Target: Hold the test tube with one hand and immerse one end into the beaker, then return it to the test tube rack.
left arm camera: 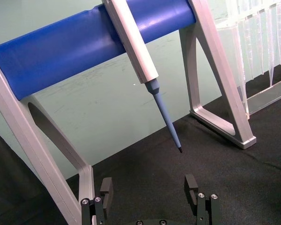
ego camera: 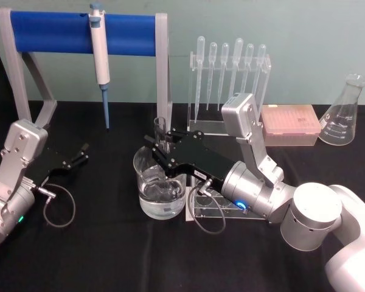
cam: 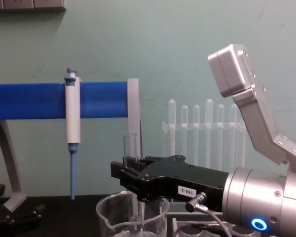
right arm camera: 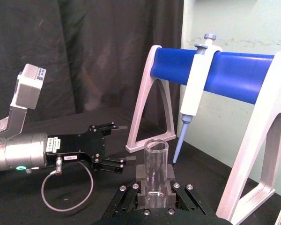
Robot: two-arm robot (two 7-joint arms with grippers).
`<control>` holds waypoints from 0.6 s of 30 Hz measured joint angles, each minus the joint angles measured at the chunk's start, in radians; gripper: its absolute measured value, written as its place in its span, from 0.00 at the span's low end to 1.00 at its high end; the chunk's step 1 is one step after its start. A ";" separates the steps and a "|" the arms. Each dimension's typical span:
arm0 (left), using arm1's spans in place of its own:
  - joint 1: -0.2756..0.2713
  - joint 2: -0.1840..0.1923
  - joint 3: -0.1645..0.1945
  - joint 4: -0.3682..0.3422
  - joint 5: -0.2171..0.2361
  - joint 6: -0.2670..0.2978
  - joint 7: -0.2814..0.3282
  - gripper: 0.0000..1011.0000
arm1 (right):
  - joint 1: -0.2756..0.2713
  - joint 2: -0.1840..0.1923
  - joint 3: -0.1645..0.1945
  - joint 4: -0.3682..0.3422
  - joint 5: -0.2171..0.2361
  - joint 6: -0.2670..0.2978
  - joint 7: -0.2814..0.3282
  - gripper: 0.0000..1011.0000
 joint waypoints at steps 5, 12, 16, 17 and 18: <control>0.000 0.000 0.000 0.000 0.000 0.000 0.000 0.99 | 0.000 0.000 0.000 0.000 0.000 0.000 0.000 0.22; 0.000 0.000 0.000 0.000 0.000 0.000 0.000 0.99 | 0.000 0.000 0.000 0.000 0.000 0.000 0.000 0.22; 0.000 0.000 0.000 0.000 0.000 0.000 0.000 0.99 | 0.000 0.000 0.000 0.000 0.000 0.000 0.000 0.22; 0.000 0.000 0.000 0.000 0.000 0.000 0.000 0.99 | 0.000 0.000 0.000 0.000 0.000 0.000 0.000 0.22; 0.000 0.000 0.000 0.000 0.000 0.000 0.000 0.99 | 0.000 0.000 0.000 0.000 0.000 0.000 0.000 0.22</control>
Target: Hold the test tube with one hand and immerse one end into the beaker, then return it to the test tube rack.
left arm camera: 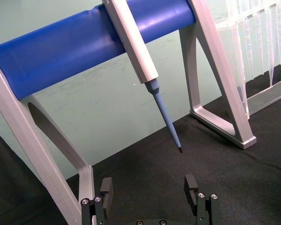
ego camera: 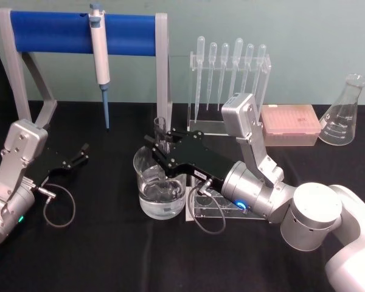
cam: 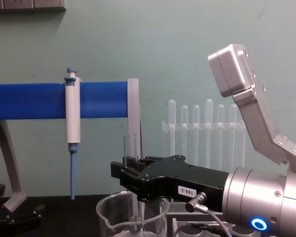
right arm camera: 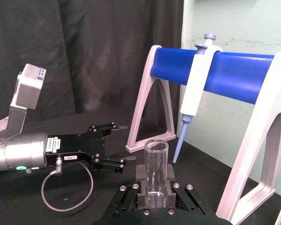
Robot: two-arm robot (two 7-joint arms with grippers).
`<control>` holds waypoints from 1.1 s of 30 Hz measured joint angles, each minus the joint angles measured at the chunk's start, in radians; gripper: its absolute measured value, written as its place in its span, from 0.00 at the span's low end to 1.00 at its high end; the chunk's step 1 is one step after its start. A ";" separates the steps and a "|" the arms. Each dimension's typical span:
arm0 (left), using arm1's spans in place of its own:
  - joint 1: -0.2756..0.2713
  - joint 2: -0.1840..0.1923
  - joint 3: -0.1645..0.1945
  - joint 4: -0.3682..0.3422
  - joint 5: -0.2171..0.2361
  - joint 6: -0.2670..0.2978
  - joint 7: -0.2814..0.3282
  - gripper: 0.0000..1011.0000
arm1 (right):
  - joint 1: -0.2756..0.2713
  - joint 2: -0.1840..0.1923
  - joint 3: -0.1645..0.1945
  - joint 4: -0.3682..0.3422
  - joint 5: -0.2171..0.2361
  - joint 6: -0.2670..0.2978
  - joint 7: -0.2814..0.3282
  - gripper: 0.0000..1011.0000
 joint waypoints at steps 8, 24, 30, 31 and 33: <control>0.000 0.000 0.000 0.000 0.000 0.000 0.000 0.99 | 0.000 0.000 0.000 0.000 0.000 0.000 0.000 0.22; 0.000 0.000 0.000 0.000 0.000 0.000 0.000 0.99 | 0.000 0.000 0.000 0.000 0.000 0.000 0.000 0.22; 0.000 0.000 0.000 0.000 0.000 0.000 0.000 0.99 | 0.000 0.000 0.001 -0.006 -0.001 0.002 0.000 0.22; 0.000 0.000 0.000 0.000 0.000 0.000 0.000 0.99 | 0.002 0.000 0.004 -0.024 -0.003 0.010 0.000 0.22; 0.000 0.000 0.000 0.000 0.000 0.000 0.000 0.99 | 0.006 0.001 0.006 -0.043 -0.006 0.019 0.000 0.22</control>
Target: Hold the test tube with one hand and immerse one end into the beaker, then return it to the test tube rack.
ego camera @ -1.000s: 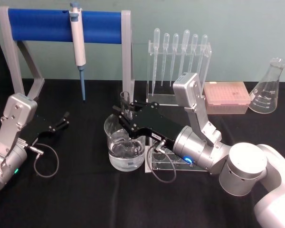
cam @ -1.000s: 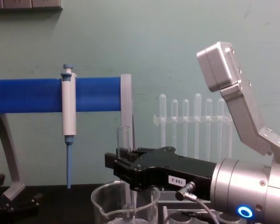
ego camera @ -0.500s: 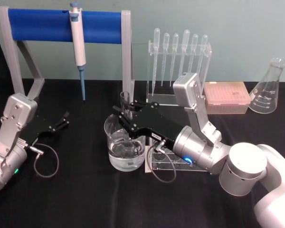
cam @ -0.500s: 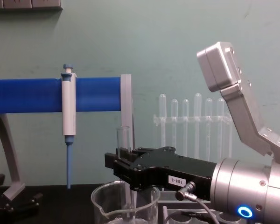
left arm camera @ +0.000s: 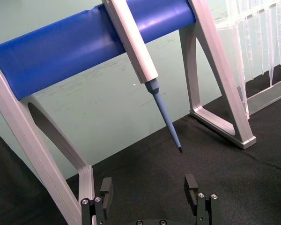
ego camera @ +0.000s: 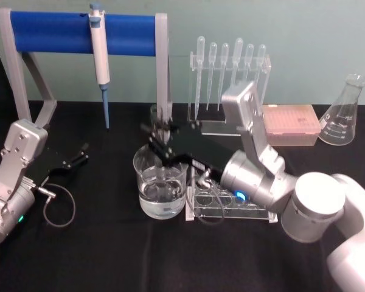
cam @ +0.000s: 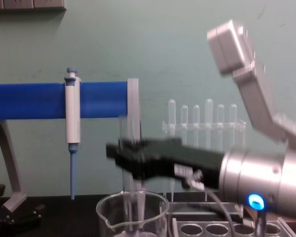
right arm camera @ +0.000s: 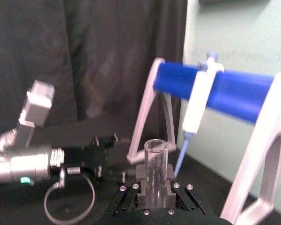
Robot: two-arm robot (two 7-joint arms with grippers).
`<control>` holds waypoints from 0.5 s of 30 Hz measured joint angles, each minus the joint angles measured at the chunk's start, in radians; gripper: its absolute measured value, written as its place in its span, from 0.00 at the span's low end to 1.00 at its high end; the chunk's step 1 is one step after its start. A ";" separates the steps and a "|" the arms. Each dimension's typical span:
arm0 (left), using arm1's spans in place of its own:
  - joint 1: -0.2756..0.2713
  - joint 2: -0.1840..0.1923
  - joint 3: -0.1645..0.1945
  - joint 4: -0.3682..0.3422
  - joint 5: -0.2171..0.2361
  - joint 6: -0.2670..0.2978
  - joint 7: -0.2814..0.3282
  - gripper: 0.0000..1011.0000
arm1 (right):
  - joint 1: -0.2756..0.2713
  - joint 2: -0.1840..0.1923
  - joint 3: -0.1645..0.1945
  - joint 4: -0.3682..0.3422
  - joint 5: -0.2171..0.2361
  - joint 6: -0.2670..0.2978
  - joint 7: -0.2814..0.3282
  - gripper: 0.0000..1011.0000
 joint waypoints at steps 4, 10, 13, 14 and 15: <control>0.000 0.000 0.000 0.000 0.000 0.000 0.000 0.99 | 0.015 0.003 0.007 -0.054 -0.005 0.023 -0.001 0.22; 0.000 0.000 0.000 0.000 0.000 0.000 0.000 0.99 | 0.042 0.017 0.018 -0.148 -0.007 0.094 -0.015 0.22; 0.000 0.000 0.000 0.000 0.000 0.000 0.000 0.99 | 0.044 0.031 0.033 -0.204 0.007 0.127 -0.025 0.22; 0.000 0.000 0.000 0.000 0.000 0.000 0.000 0.99 | 0.043 0.035 0.037 -0.217 0.010 0.131 -0.028 0.22; 0.000 0.000 0.000 0.000 0.000 0.000 0.000 0.99 | 0.040 0.039 0.041 -0.228 0.012 0.136 -0.032 0.22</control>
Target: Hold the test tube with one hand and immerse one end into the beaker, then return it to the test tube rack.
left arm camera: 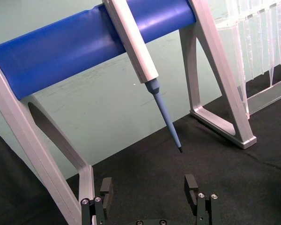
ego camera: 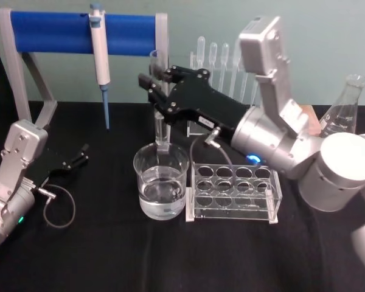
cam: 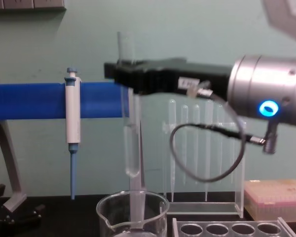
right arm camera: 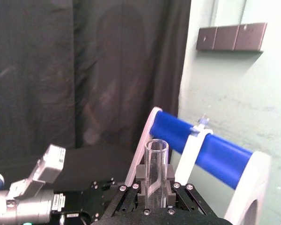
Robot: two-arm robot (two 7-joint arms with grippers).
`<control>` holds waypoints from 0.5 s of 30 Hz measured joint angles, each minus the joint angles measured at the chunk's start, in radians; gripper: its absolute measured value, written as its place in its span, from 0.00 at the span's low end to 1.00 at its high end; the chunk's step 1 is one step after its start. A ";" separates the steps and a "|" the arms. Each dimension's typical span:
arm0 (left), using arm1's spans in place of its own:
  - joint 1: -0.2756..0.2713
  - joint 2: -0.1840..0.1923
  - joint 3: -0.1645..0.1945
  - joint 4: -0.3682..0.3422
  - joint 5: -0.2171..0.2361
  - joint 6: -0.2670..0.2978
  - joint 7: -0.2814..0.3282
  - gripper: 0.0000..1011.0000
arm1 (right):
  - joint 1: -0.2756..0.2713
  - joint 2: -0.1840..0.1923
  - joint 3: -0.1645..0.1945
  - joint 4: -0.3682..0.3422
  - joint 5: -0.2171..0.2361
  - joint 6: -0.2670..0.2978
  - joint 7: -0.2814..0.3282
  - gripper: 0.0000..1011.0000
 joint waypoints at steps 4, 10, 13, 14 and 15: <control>0.000 0.000 0.000 0.000 0.000 0.000 0.000 0.99 | -0.028 0.030 0.026 -0.067 0.014 0.018 -0.018 0.22; 0.000 0.000 0.000 0.000 0.000 0.000 0.000 0.99 | -0.114 0.097 0.085 -0.167 0.031 0.027 -0.056 0.22; 0.000 0.000 0.000 0.000 0.000 0.000 0.000 0.99 | -0.169 0.129 0.120 -0.199 0.039 0.021 -0.074 0.22; 0.000 0.000 0.000 0.000 0.000 0.000 0.000 0.99 | -0.182 0.136 0.129 -0.204 0.042 0.019 -0.077 0.22; 0.000 0.000 0.000 0.000 0.000 0.000 0.000 0.99 | -0.207 0.146 0.142 -0.210 0.046 0.014 -0.083 0.22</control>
